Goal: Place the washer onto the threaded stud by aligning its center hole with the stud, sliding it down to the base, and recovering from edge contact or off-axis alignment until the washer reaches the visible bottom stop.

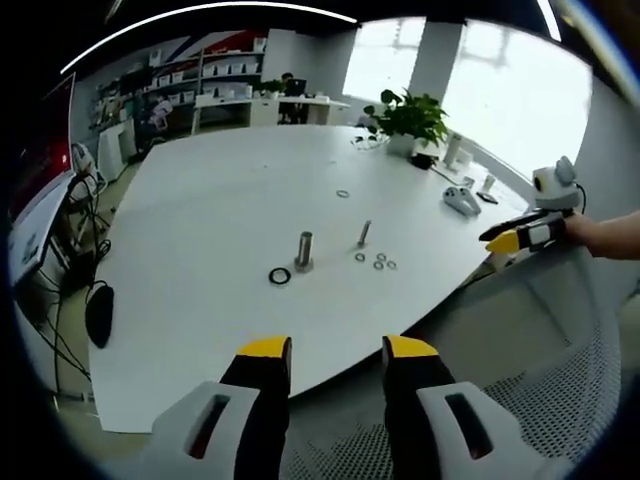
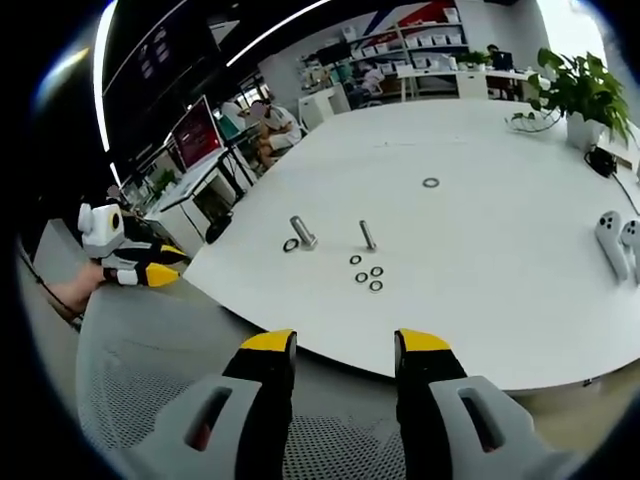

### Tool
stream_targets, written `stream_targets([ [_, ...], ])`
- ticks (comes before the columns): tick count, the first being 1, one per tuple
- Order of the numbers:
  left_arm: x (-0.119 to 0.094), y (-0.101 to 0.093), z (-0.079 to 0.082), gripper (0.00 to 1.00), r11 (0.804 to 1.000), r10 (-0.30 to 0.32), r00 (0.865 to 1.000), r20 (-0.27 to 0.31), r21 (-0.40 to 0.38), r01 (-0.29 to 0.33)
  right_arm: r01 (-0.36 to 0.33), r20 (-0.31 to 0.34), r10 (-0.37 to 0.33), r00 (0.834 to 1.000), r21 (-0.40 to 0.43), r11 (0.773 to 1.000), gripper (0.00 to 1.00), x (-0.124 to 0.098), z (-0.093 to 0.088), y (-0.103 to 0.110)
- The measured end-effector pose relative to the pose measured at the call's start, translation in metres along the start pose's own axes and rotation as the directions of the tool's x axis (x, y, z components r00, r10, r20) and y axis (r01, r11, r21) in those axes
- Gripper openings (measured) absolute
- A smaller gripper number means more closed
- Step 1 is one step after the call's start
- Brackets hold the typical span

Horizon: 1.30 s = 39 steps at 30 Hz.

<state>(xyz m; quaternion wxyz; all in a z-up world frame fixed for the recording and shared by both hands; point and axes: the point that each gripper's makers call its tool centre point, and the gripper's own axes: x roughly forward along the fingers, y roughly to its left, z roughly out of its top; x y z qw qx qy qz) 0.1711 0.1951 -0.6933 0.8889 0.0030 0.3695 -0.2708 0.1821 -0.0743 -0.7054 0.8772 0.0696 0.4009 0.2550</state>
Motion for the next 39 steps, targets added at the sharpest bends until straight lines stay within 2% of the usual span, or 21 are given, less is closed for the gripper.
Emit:
stream_targets([
  [3,-0.0009,0.0002,0.0031,0.36,1.000,0.001,1.000,0.020,-0.009,-0.001,-0.002,-0.004,0.002,1.000,0.001,1.000,0.42,-0.0004,-0.0006,0.0013],
  [20,-0.0004,-0.0003,0.0034,0.37,1.000,-0.002,1.000,0.026,-0.013,0.003,0.012,-0.014,-0.012,1.000,-0.008,1.000,0.44,-0.0016,-0.0027,-0.0011],
  [23,-0.0013,0.0014,0.0075,0.37,1.000,0.002,0.999,0.049,-0.020,-0.001,0.012,-0.018,-0.012,1.000,-0.010,1.000,0.44,-0.0014,-0.0030,-0.0011],
  [31,-0.0004,0.0007,0.0067,0.37,1.000,0.000,0.999,0.042,-0.022,0.001,0.020,-0.022,-0.020,1.000,-0.018,1.000,0.46,-0.0016,-0.0034,-0.0024],
  [37,-0.0010,0.0006,0.0070,0.36,1.000,0.000,0.999,0.045,-0.024,0.001,0.019,-0.019,-0.019,1.000,-0.020,1.000,0.46,-0.0017,-0.0027,-0.0019],
  [39,-0.0007,0.0012,0.0070,0.36,1.000,0.001,0.999,0.044,-0.024,0.000,0.016,0.005,-0.016,1.000,-0.043,0.999,0.46,-0.0030,0.0024,0.0005],
])
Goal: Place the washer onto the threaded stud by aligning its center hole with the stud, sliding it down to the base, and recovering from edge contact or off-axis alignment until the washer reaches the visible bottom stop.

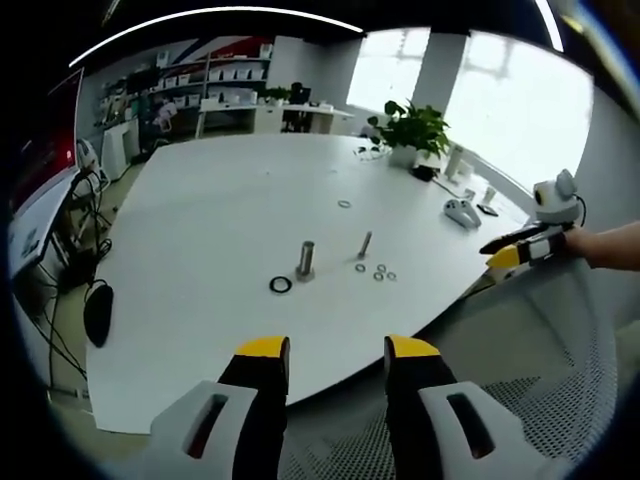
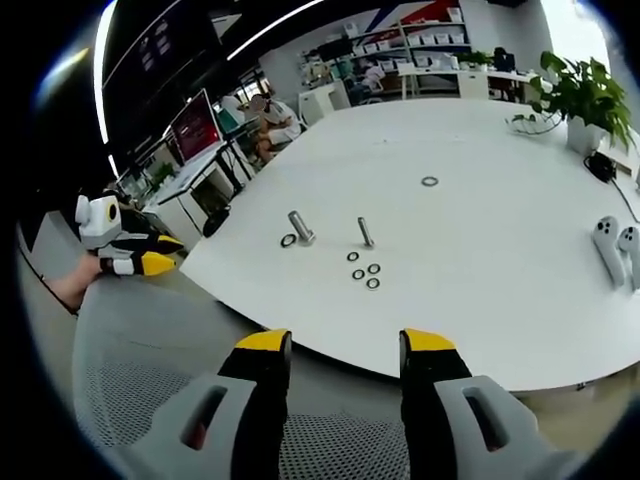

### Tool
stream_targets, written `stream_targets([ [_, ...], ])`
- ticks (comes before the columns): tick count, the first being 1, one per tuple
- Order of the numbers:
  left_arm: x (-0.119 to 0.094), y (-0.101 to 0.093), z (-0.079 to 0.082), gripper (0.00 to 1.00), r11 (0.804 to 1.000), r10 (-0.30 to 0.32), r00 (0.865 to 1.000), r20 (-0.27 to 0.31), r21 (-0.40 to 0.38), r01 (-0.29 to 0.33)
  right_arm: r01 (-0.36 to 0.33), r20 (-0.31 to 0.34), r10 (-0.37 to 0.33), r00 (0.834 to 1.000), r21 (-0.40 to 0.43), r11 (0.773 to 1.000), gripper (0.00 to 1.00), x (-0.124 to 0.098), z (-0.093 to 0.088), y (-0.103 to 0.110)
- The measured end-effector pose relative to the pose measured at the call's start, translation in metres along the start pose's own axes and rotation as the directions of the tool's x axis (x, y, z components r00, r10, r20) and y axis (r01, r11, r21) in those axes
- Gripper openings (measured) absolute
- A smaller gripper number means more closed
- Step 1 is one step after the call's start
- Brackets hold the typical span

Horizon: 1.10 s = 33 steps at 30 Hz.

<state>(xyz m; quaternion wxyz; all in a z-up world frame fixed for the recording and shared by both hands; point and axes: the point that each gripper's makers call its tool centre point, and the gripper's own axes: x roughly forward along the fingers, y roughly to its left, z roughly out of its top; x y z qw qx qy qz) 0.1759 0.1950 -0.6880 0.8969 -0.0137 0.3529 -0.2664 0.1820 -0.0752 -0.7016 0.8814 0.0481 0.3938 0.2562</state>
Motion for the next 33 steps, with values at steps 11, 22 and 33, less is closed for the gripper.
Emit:
stream_targets([
  [11,0.000,0.003,0.000,0.36,1.000,0.010,1.000,-0.002,-0.009,-0.010,0.016,-0.075,-0.024,0.997,-0.115,0.993,0.55,0.004,0.002,-0.003],
  [22,0.000,0.003,0.000,0.36,1.000,0.005,1.000,-0.001,-0.010,-0.005,0.049,-0.015,-0.051,0.999,-0.131,0.990,0.54,0.024,0.061,-0.029],
  [33,0.000,0.002,0.001,0.36,1.000,-0.001,1.000,0.004,-0.009,0.001,0.091,0.003,-0.091,0.996,-0.133,0.987,0.51,0.050,0.088,-0.048],
])
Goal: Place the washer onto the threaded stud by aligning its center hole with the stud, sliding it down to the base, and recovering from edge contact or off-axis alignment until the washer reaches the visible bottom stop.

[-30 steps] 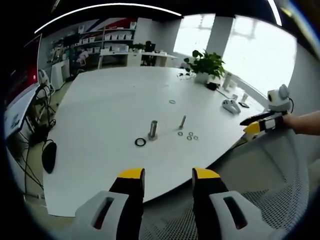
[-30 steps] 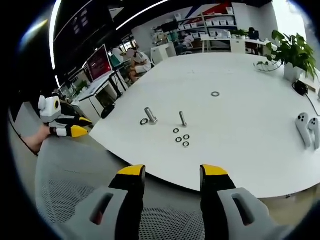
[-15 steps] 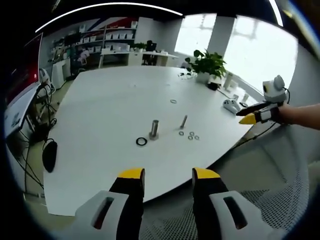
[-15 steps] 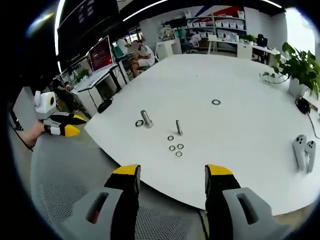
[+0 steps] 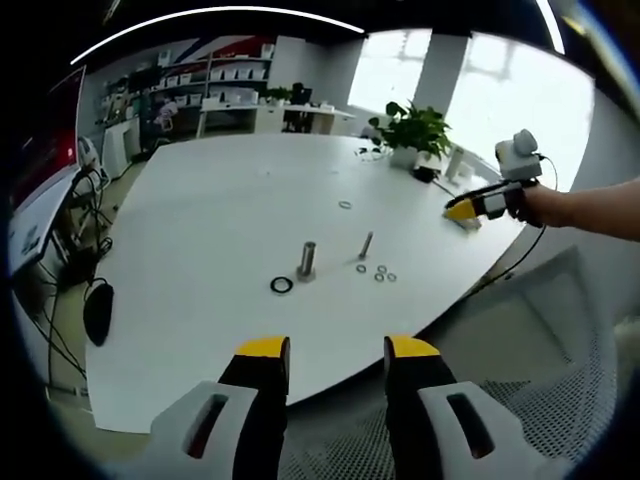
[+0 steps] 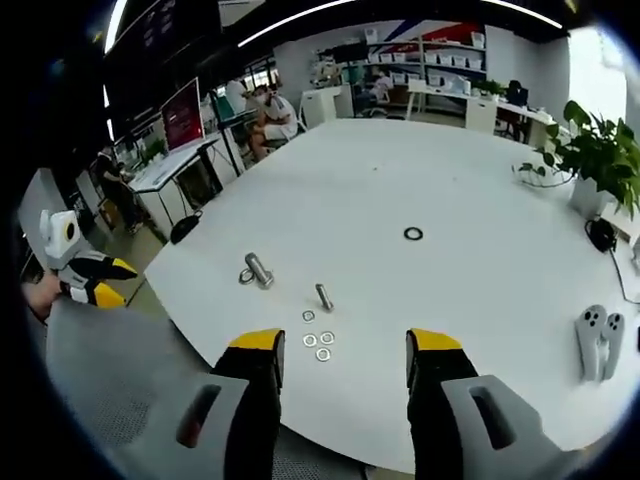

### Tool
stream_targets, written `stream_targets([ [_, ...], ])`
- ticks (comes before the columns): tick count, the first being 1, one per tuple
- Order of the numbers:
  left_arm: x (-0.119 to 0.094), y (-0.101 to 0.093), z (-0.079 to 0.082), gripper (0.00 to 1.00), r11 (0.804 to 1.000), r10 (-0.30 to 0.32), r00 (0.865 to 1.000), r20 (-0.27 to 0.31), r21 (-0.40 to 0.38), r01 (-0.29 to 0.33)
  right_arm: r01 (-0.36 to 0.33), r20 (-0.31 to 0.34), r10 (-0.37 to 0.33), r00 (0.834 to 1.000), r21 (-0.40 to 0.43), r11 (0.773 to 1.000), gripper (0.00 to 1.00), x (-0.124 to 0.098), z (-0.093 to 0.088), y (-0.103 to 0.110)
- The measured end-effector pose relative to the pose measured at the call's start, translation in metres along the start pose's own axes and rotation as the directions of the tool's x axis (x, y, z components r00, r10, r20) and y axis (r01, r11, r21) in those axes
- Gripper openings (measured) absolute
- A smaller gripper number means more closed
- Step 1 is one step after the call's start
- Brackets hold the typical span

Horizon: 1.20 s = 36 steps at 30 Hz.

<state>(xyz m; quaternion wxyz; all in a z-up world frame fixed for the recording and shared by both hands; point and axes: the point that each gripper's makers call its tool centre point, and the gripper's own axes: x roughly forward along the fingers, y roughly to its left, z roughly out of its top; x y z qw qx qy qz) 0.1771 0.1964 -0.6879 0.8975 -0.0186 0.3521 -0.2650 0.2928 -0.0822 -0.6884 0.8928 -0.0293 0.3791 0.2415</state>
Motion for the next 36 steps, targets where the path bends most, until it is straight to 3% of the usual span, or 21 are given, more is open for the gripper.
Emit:
stream_targets([
  [5,0.001,-0.001,0.001,0.35,1.000,-0.004,1.000,-0.001,0.003,0.004,0.028,-0.005,-0.028,1.000,0.006,1.000,0.50,0.010,0.011,-0.016],
  [9,0.001,-0.001,-0.001,0.34,1.000,-0.004,1.000,-0.010,0.005,0.004,0.043,0.010,-0.043,0.999,0.062,0.997,0.49,0.018,0.024,-0.034],
  [18,0.001,-0.001,0.000,0.34,1.000,-0.007,1.000,-0.004,0.000,0.007,0.075,0.004,-0.075,0.997,0.056,0.996,0.49,0.039,0.049,-0.063],
  [27,0.002,0.001,-0.003,0.31,1.000,0.004,1.000,-0.023,-0.003,-0.004,0.086,-0.038,-0.086,0.996,0.005,0.996,0.49,0.084,0.070,-0.084],
  [36,0.003,0.002,-0.006,0.32,1.000,0.012,0.999,-0.042,-0.009,-0.013,0.066,-0.125,-0.076,0.989,-0.084,0.994,0.43,0.133,0.074,-0.098],
])
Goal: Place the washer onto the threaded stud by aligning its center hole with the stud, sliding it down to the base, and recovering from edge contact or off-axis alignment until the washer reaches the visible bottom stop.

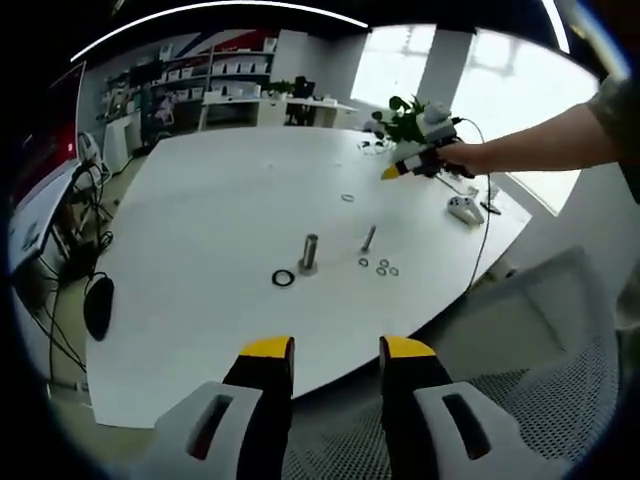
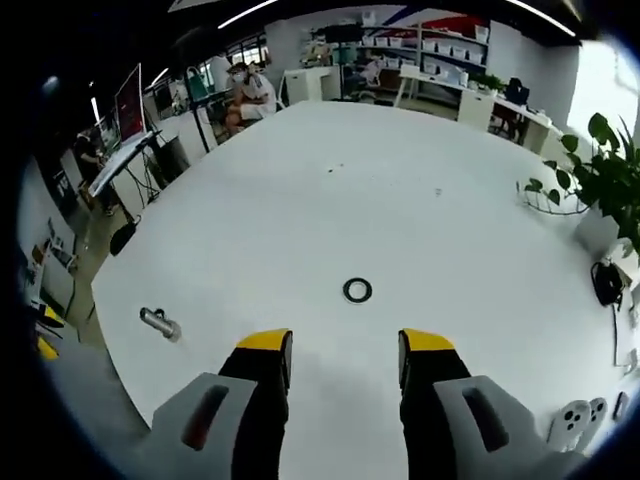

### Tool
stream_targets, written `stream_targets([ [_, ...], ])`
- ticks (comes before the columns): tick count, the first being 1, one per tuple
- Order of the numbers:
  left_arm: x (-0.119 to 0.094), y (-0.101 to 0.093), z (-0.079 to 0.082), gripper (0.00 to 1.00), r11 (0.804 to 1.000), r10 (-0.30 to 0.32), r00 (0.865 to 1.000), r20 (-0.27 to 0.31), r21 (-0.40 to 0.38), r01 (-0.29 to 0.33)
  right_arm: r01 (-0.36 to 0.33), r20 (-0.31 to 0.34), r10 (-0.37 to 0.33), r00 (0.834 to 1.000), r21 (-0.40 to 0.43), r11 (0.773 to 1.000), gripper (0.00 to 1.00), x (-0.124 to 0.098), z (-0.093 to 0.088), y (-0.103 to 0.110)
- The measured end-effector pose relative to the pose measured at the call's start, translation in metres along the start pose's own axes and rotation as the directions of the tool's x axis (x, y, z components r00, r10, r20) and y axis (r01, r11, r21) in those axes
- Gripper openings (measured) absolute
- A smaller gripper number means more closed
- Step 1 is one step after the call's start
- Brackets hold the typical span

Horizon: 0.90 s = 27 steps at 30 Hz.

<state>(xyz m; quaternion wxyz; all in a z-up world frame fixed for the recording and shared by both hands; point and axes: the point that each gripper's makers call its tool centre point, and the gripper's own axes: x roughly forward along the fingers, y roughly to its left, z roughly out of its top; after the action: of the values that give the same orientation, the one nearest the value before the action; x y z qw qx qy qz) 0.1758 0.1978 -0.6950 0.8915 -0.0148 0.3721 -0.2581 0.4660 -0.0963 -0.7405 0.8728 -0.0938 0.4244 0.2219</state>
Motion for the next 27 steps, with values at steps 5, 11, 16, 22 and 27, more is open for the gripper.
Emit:
stream_targets([
  [5,0.000,0.002,-0.001,0.32,1.000,0.009,1.000,0.000,-0.008,-0.009,-0.007,-0.073,0.006,0.997,-0.017,1.000,0.43,0.030,-0.008,-0.003],
  [11,0.000,0.003,0.000,0.31,1.000,0.014,1.000,0.003,-0.019,-0.014,-0.016,-0.108,0.007,0.994,-0.081,0.997,0.43,0.057,-0.007,-0.003],
  [16,0.001,0.002,-0.003,0.30,1.000,0.011,1.000,-0.012,-0.026,-0.011,-0.015,-0.133,0.004,0.991,-0.086,0.996,0.43,0.073,-0.010,-0.001],
  [22,0.001,0.003,-0.004,0.30,0.999,0.011,1.000,-0.017,-0.030,-0.011,-0.018,-0.171,0.004,0.985,-0.081,0.997,0.43,0.086,-0.017,0.000],
  [27,0.001,0.004,-0.003,0.30,0.999,0.010,1.000,-0.015,-0.035,-0.011,-0.010,-0.169,0.000,0.986,-0.060,0.998,0.43,0.094,-0.012,-0.004],
])
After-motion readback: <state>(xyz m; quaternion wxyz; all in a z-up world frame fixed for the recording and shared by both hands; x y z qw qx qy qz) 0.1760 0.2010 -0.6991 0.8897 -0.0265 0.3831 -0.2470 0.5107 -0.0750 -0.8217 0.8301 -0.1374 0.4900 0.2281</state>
